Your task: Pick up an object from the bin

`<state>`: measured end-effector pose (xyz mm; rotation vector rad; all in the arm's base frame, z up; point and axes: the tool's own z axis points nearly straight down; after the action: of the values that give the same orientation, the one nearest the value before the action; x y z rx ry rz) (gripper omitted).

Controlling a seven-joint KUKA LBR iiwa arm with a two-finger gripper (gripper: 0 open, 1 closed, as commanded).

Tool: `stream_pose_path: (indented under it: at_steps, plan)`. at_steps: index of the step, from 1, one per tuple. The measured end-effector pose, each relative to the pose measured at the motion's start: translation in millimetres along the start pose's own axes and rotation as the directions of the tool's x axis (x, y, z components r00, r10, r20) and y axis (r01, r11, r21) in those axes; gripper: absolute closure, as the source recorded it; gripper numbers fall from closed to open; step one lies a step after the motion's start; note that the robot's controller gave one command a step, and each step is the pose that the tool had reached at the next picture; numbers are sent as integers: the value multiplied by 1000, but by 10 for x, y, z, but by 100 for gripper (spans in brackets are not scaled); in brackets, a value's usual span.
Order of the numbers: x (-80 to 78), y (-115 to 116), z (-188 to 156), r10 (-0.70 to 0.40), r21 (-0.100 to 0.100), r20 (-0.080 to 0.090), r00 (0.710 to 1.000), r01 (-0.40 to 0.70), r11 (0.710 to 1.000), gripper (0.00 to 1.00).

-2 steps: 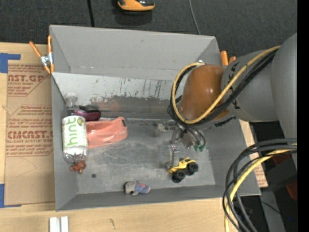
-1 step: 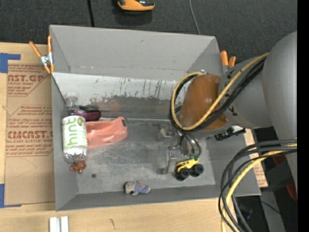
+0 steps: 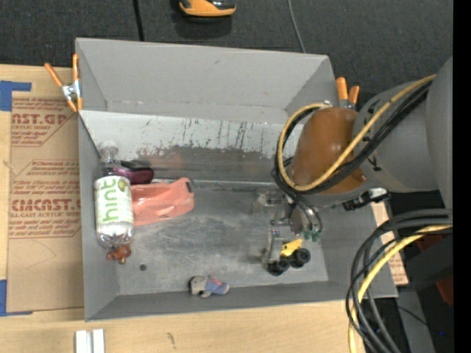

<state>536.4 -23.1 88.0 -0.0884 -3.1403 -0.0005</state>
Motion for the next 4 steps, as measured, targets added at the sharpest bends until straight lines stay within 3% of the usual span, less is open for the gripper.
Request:
stream_pose_path:
  at_steps: [1, 2, 3, 4]
  plan:
    - [-89, -137, -88, -171, 1, 2, 985, 171, 985, 0]
    - [2, -411, -373, -59, -2, -1, 998, 59, 998, 0]
    - [369, -744, -363, -171, 1, 3, 985, 171, 985, 0]
    - [300, -731, -57, 7, 0, 1, 1000, -7, 1000, 0]
